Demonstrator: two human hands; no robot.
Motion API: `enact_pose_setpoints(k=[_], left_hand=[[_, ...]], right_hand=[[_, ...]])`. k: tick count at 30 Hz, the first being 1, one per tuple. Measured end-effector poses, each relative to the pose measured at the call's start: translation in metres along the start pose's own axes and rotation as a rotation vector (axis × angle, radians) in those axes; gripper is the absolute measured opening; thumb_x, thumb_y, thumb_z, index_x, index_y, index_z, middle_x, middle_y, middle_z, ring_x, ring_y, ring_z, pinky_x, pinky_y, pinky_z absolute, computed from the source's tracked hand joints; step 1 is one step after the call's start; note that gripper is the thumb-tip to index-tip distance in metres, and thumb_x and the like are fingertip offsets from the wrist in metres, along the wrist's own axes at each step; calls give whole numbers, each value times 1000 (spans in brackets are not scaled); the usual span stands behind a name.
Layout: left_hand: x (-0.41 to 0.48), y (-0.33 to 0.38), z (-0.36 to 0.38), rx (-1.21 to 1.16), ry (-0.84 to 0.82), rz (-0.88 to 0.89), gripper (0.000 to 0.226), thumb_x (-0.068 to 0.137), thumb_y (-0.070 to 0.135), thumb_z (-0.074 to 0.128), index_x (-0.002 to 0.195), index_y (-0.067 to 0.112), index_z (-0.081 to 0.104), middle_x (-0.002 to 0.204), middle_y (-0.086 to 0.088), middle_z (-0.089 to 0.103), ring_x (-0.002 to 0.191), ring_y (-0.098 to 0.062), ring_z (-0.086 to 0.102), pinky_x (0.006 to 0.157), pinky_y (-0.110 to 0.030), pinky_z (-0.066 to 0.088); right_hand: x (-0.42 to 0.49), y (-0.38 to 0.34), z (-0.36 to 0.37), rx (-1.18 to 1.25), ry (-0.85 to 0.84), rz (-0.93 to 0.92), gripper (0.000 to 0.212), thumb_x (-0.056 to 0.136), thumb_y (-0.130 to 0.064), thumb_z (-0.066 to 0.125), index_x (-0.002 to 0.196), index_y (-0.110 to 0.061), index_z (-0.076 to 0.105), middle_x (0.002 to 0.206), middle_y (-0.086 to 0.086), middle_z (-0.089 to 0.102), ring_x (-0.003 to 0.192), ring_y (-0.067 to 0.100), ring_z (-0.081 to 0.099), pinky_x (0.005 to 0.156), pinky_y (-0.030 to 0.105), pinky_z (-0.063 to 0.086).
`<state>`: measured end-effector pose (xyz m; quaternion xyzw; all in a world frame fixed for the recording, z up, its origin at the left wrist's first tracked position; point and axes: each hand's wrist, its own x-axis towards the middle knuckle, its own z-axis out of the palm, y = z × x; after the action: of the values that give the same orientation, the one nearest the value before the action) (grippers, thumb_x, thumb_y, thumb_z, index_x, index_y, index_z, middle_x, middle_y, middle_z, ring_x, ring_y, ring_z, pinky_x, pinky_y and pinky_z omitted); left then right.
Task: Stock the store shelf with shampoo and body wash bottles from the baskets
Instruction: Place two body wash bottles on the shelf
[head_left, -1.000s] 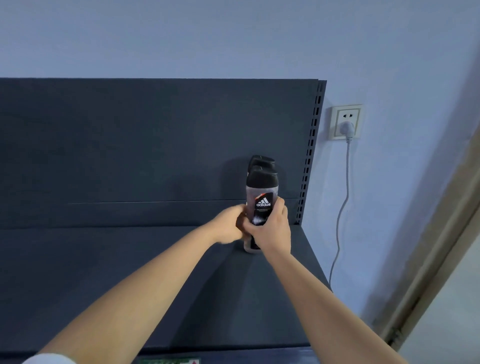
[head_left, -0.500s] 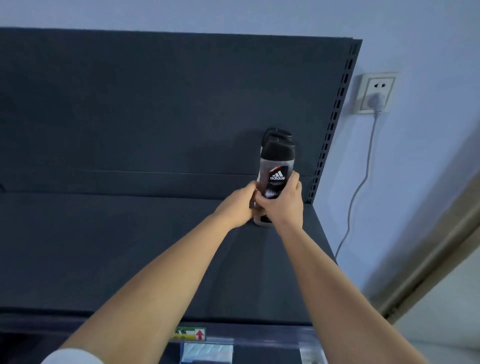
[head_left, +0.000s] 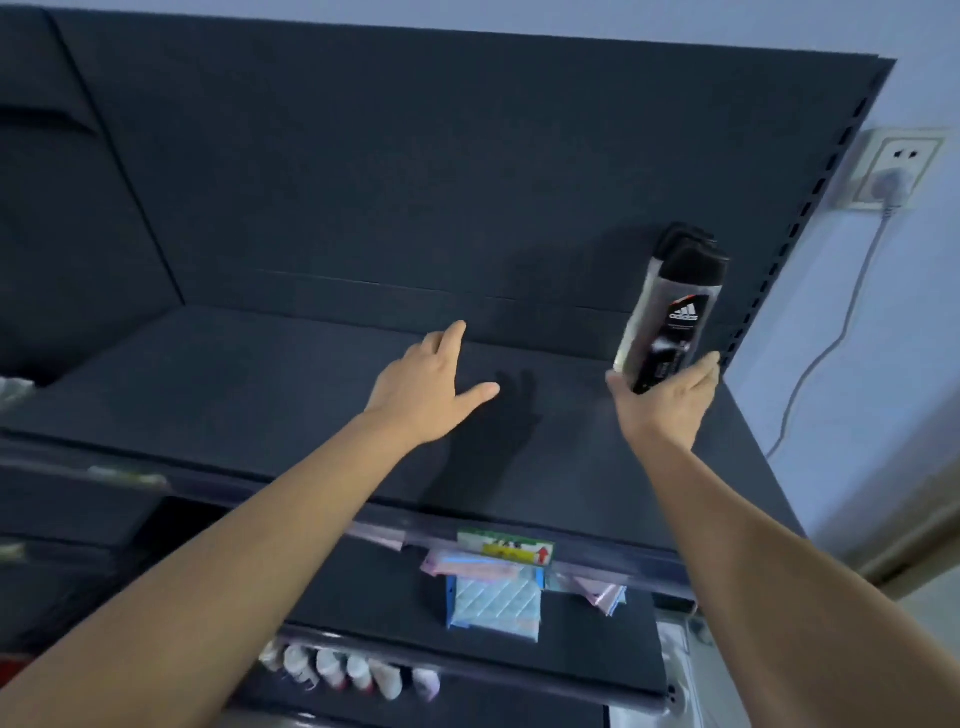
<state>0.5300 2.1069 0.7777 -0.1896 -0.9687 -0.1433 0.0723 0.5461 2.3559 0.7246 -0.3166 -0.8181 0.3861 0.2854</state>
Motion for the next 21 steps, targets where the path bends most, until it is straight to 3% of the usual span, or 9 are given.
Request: enact_pose_setpoints(k=[2, 5, 8, 11, 17, 21], left_hand=[[-31, -39, -22, 83, 35, -50, 84, 92, 67, 39, 154, 17, 11, 155, -7, 31, 134, -28, 39, 96, -44, 43], [-86, -105, -55, 231, 79, -129, 85, 91, 70, 34, 154, 16, 13, 153, -7, 33, 132, -28, 41, 97, -41, 42], [-148, -174, -87, 335, 105, -254, 86, 91, 70, 33, 154, 15, 13, 153, -8, 32, 132, -29, 41, 101, -41, 39], [-223, -240, -112, 401, 109, -404, 88, 89, 72, 34, 154, 16, 15, 152, -9, 34, 133, -31, 41, 102, -43, 39], [-385, -345, -138, 475, 48, -784, 96, 83, 81, 30, 155, 19, 14, 154, -7, 32, 135, -30, 39, 104, -43, 35], [-479, -389, -148, 465, 34, -1024, 95, 82, 81, 32, 153, 20, 19, 151, -8, 37, 135, -30, 40, 105, -44, 35]], right_hand=[[-33, -33, 18, -3, 39, -45, 109, 80, -37, 73, 151, 0, -1, 158, 22, 6, 147, 32, 7, 120, 38, 9], [-103, -96, 55, 43, -76, -240, 95, 81, -29, 71, 152, -7, 11, 155, 20, 16, 143, 33, 14, 118, 40, 14], [-184, -147, 94, -46, -278, -626, 75, 85, -29, 65, 147, -9, 27, 149, 15, 33, 143, 32, 19, 119, 40, 13], [-275, -185, 133, -217, -507, -1033, 69, 87, -36, 57, 147, -14, 31, 149, 9, 37, 144, 28, 21, 120, 41, 10], [-458, -246, 188, -89, -871, -1268, 74, 88, -49, 54, 150, -20, 26, 150, 2, 36, 140, 21, 30, 116, 38, 24], [-554, -278, 212, -23, -1058, -1444, 70, 88, -49, 55, 147, -19, 33, 147, 0, 41, 136, 21, 37, 111, 38, 34]])
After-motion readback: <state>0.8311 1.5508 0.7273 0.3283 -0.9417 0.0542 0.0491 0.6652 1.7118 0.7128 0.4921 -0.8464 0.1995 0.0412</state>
